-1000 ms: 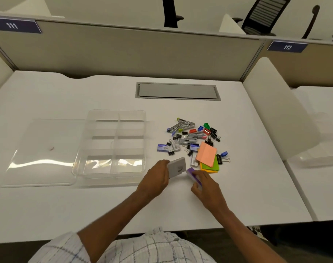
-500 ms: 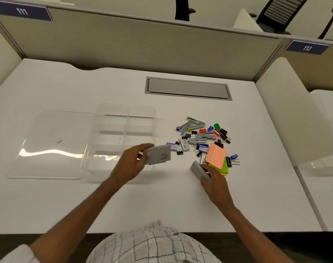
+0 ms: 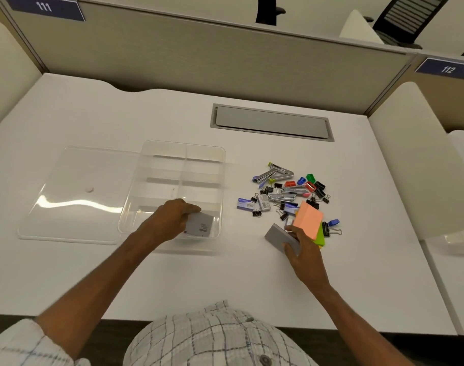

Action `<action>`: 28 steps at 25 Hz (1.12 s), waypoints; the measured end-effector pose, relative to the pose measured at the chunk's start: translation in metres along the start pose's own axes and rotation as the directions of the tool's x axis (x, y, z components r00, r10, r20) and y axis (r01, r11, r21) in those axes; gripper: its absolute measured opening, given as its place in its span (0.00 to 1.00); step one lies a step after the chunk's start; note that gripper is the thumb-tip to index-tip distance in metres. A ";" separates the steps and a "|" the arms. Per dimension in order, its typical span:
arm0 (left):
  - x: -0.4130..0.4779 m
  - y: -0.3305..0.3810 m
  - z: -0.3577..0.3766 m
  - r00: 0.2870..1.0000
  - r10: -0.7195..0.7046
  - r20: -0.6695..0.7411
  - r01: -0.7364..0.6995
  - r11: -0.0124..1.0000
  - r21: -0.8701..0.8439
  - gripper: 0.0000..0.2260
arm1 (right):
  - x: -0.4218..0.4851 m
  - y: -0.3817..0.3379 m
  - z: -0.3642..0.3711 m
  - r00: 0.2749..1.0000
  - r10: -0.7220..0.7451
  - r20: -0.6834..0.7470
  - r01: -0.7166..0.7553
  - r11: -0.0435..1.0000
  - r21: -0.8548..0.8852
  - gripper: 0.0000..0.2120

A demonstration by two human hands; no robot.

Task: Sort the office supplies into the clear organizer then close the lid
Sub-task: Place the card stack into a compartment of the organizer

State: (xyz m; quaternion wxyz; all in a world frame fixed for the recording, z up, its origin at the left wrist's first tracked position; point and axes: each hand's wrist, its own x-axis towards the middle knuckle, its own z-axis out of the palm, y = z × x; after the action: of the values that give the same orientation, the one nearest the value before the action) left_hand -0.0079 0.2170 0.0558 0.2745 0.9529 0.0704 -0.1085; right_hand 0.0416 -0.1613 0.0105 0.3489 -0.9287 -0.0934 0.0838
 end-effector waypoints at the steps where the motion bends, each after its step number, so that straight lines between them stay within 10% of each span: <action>1: 0.003 0.003 0.004 0.999 0.004 0.040 -0.004 1.000 0.011 0.17 | 0.001 0.000 -0.001 1.000 -0.005 0.003 0.005 1.000 -0.002 0.20; 9: 0.006 0.015 0.017 0.997 0.073 -0.001 -0.069 0.942 0.328 0.11 | 0.004 -0.002 -0.004 0.998 -0.063 0.028 0.062 0.998 0.023 0.18; 18: 0.025 0.020 0.011 0.972 0.100 0.211 -0.156 0.949 0.273 0.12 | 0.011 -0.044 -0.010 0.987 -0.109 0.121 0.073 0.960 0.269 0.21; 22: 0.017 0.026 0.002 0.995 0.102 0.017 -0.098 0.987 -0.130 0.09 | 0.020 -0.090 -0.010 0.964 -0.094 0.248 -0.056 0.842 0.536 0.20; 25: 0.002 0.037 -0.013 0.998 0.061 0.023 -0.037 0.813 -0.581 0.12 | 0.026 -0.120 0.003 0.927 -0.103 0.360 -0.183 0.715 0.675 0.18; 28: -0.008 0.035 -0.022 1.000 0.022 0.014 -0.006 0.736 -0.677 0.15 | 0.032 -0.142 0.021 0.924 -0.115 0.365 -0.194 0.682 0.705 0.15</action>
State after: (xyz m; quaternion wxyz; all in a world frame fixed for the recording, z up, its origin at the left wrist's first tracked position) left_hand -0.0050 0.1984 0.0937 0.6037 0.7871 0.0950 -0.0834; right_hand 0.0517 -0.0353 0.0859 0.6626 -0.6793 -0.0975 0.3001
